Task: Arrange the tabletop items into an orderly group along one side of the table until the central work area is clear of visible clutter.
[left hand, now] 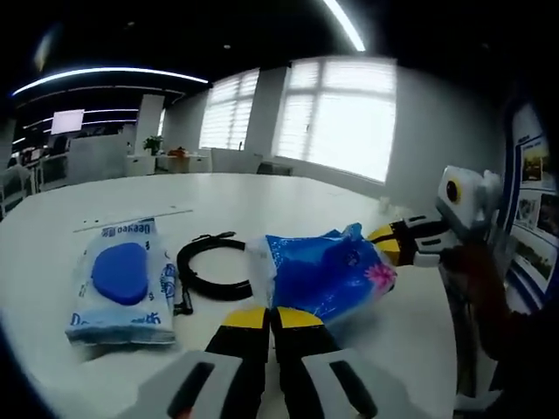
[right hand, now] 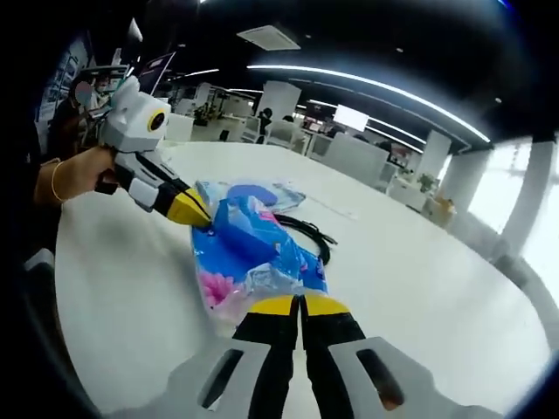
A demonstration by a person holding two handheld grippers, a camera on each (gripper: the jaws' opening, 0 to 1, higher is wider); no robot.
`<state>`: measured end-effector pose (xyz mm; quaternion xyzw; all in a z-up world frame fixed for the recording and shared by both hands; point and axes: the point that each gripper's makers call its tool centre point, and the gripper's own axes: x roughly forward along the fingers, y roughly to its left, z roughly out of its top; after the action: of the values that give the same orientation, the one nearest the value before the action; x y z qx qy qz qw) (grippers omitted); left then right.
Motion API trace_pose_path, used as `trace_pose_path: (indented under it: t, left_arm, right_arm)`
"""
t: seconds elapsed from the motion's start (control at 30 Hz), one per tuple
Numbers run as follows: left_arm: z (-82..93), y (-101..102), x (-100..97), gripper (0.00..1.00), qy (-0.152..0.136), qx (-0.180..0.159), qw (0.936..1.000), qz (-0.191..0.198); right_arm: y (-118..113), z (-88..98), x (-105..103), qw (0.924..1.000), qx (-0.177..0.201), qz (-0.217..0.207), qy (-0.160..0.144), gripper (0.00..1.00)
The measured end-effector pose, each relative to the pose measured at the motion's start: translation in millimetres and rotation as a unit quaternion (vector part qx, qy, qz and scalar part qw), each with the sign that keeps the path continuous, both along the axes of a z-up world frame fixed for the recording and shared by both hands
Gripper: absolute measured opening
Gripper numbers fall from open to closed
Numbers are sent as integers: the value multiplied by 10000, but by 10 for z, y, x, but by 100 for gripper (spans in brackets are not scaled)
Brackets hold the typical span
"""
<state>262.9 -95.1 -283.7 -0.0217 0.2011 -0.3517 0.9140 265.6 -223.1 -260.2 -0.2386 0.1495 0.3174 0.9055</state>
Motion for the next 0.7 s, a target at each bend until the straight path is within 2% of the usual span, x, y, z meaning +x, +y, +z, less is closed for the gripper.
trace_pose_path:
  t: [0.07, 0.43, 0.53, 0.7]
  left_arm:
    - [-5, -28, -16, 0, 87, -98, 9999, 10]
    - [8, -98, -9, 0, 64, -153, 9998, 70]
    - [60, 15, 163, 0, 94, -168, 9998, 79]
    - [72, 28, 207, 0, 113, -219, 9996, 109]
  right_arm:
    - [-22, -2, 20, 10000, -78, 33, 0, 0]
    - [-84, -24, 142, 9996, -111, 266, 84, 0]
    - [-89, -40, 166, 9992, -117, 369, 136, 0]
    - [-105, -54, 216, 9984, -138, 513, 179, 0]
